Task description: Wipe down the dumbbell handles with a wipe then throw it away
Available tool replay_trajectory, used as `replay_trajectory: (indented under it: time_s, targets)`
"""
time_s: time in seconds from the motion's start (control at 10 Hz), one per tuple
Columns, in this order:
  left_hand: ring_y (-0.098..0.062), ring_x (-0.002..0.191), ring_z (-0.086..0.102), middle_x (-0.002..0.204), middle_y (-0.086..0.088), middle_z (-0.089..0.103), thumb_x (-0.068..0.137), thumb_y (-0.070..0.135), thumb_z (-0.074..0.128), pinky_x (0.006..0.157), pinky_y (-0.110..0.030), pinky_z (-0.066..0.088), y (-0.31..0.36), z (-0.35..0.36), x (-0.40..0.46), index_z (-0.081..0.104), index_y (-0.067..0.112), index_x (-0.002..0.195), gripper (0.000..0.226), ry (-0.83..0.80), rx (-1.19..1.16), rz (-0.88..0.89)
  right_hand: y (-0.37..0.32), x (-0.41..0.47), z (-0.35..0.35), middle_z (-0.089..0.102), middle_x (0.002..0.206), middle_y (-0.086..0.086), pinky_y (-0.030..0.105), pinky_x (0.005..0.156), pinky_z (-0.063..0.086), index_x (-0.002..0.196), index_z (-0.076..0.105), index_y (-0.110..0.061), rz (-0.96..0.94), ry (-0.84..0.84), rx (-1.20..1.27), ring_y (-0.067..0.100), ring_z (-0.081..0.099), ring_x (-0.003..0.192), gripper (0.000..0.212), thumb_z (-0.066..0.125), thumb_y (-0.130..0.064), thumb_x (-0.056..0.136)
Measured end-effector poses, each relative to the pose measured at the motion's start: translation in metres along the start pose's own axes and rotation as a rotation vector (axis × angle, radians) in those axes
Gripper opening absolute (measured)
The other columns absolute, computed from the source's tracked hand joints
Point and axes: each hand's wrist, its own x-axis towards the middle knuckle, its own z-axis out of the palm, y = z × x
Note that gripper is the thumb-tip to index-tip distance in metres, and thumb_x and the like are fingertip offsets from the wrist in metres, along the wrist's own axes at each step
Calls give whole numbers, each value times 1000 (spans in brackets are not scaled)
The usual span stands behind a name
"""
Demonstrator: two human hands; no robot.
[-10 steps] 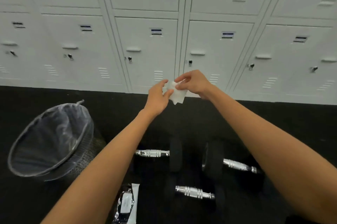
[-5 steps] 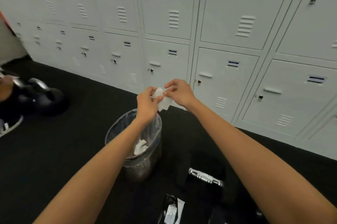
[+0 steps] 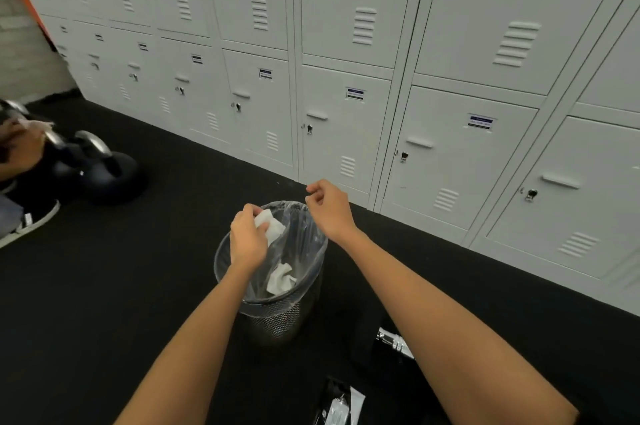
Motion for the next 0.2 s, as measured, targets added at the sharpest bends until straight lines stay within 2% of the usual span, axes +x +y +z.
replay_trajectory:
  time_s: [0.1, 0.2]
  targets:
    - [-27, 96, 57, 105, -12, 60, 87, 3, 60, 80, -35, 46, -25, 14, 1, 57, 7, 103, 17, -39, -13, -25, 15, -1, 5, 63, 104, 2, 37, 93, 50, 116, 58, -13, 27, -8, -3, 14, 57, 91, 22, 51, -13, 95]
    - [-30, 101, 58, 110, -13, 63, 89, 10, 60, 87, -42, 47, -48, 26, -1, 57, 9, 112, 24, -92, 80, -62, 30, 0, 10, 63, 104, 0, 45, 97, 46, 116, 58, -16, 6, 26, -59, 18, 58, 98, 22, 53, -19, 94]
